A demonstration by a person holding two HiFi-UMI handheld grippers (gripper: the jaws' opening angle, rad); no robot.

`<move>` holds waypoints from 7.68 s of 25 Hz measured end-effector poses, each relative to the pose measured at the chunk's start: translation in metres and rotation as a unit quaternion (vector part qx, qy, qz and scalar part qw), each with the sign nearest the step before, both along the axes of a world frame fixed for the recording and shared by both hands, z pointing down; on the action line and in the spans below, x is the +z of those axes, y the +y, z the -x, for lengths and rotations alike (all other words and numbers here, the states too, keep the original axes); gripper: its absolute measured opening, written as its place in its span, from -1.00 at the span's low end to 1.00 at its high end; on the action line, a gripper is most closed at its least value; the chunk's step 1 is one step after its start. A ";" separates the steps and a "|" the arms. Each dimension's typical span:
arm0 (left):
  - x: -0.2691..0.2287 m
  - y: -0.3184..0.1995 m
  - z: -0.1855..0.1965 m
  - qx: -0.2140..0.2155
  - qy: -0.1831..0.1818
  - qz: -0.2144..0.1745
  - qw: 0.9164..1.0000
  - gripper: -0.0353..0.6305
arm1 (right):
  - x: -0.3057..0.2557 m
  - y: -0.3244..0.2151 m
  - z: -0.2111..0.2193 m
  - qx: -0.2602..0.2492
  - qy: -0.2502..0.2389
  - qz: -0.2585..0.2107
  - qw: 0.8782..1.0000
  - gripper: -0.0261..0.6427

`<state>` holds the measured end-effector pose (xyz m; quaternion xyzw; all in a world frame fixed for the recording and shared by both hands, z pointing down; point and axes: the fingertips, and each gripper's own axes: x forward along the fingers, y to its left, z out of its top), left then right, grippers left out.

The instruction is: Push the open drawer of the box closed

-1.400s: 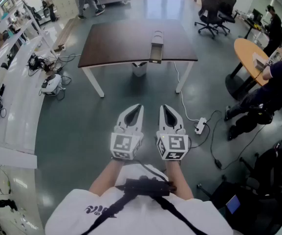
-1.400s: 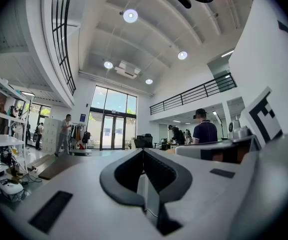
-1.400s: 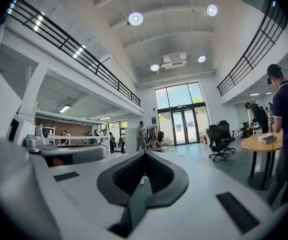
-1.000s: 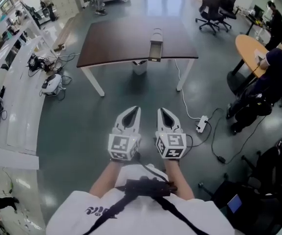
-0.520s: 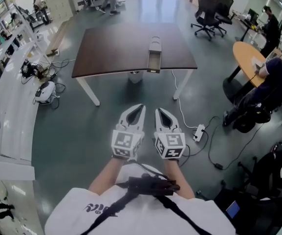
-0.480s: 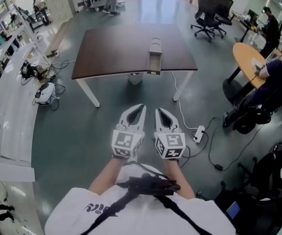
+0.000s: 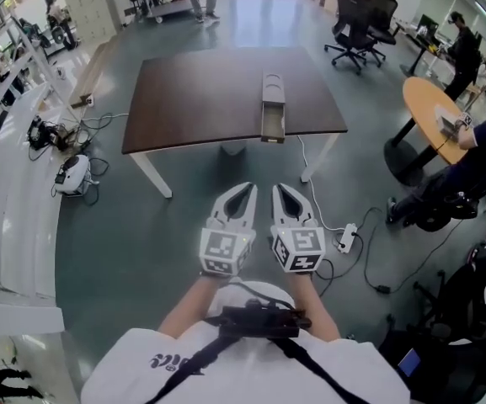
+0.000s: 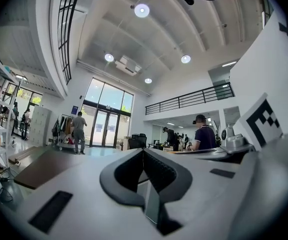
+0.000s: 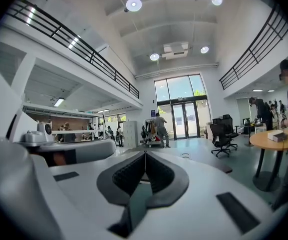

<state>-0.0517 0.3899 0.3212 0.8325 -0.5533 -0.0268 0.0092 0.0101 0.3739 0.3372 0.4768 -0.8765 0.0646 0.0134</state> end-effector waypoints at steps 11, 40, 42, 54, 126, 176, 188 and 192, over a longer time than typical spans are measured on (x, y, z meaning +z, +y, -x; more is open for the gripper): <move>0.041 -0.087 0.020 -0.014 0.013 0.049 0.999 -0.86 | 0.037 -0.082 0.013 -0.008 0.008 0.034 0.999 -0.90; 0.079 -0.386 -0.035 -0.026 -0.071 0.030 0.997 -0.86 | 0.116 -0.379 -0.061 0.004 -0.031 0.115 0.993 -0.90; 0.087 -0.399 -0.038 -0.008 -0.066 0.039 0.997 -0.86 | 0.132 -0.383 -0.063 0.012 -0.030 0.133 0.991 -0.90; 0.173 -0.471 -0.045 0.073 -0.063 0.133 0.986 -0.86 | 0.237 -0.383 -0.084 0.059 -0.020 0.264 0.963 -0.90; 0.266 -0.507 0.058 0.015 -0.025 0.264 0.964 -0.86 | 0.365 -0.448 0.008 0.000 -0.268 0.464 0.844 -0.39; 0.261 -0.649 0.078 0.062 -0.043 0.274 0.959 -0.86 | 0.382 -0.607 0.027 0.056 -0.265 0.479 0.835 -0.39; 0.235 -0.621 0.032 0.064 -0.058 0.238 0.967 -0.86 | 0.368 -0.568 -0.012 0.047 -0.249 0.449 0.857 -0.39; 0.222 -0.595 0.025 0.051 -0.051 0.221 0.973 -0.86 | 0.331 -0.552 -0.028 0.029 -0.220 0.391 0.893 -0.39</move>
